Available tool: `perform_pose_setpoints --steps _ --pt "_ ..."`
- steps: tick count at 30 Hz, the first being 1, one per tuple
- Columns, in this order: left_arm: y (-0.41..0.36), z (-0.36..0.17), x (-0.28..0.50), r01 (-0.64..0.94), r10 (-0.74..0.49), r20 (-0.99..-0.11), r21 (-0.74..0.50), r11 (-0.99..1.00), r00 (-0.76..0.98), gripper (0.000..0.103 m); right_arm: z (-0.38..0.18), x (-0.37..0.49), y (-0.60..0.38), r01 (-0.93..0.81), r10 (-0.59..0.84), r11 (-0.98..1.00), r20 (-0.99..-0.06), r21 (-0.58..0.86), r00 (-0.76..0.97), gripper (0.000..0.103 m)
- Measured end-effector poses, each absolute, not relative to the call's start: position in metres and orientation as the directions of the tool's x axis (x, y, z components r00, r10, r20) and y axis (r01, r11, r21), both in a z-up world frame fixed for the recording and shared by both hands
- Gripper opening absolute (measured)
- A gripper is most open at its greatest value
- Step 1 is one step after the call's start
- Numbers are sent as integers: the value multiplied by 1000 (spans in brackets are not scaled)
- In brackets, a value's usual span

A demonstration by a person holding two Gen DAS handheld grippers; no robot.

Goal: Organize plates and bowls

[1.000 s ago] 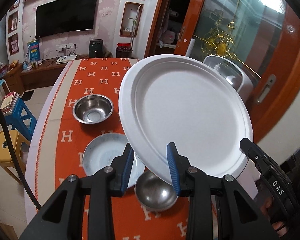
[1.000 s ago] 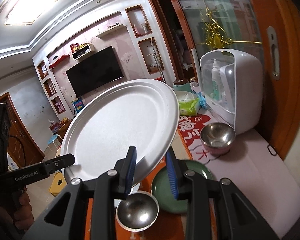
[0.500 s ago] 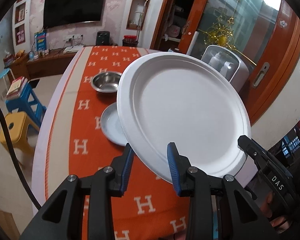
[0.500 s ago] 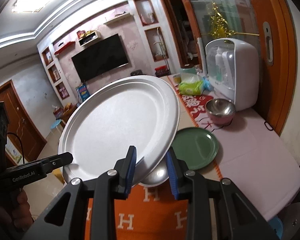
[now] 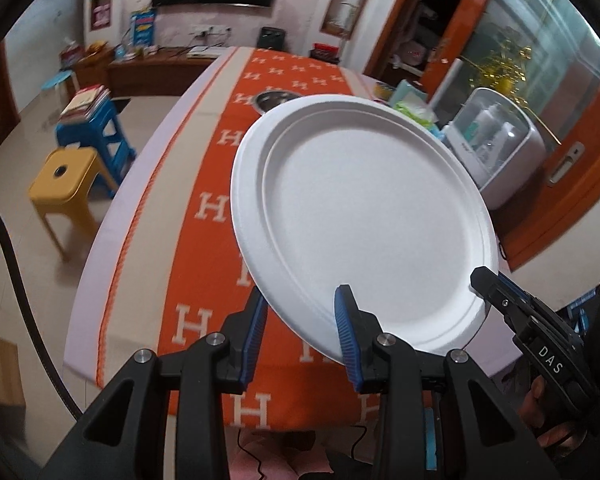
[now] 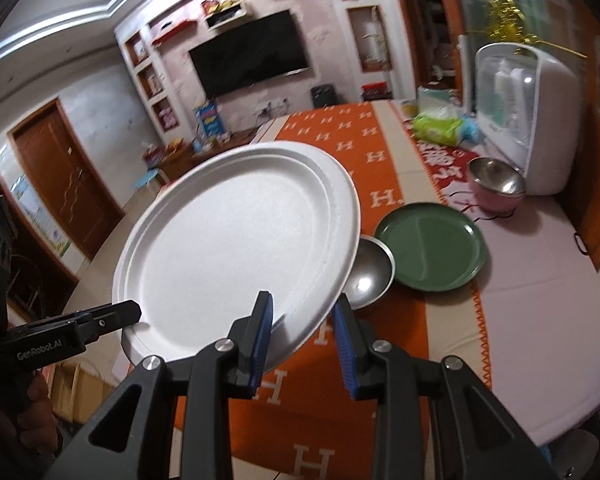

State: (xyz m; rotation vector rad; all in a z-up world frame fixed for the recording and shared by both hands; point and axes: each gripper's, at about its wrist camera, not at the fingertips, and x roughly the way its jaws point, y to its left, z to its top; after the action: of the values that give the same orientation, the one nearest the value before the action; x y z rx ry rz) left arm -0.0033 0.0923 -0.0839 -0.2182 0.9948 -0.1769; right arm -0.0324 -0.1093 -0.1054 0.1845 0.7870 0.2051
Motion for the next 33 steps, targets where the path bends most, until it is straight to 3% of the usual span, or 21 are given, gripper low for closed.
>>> perform_pose_setpoints --steps 19,33 --pt "131 -164 -49 -185 -167 -902 -257 949 398 32 -174 -30 -61 -260 320 940 -836 221 446 32" --pt "123 -212 -22 -147 -191 -931 -246 958 312 33 -224 -12 -64 -168 279 957 -906 235 320 32"
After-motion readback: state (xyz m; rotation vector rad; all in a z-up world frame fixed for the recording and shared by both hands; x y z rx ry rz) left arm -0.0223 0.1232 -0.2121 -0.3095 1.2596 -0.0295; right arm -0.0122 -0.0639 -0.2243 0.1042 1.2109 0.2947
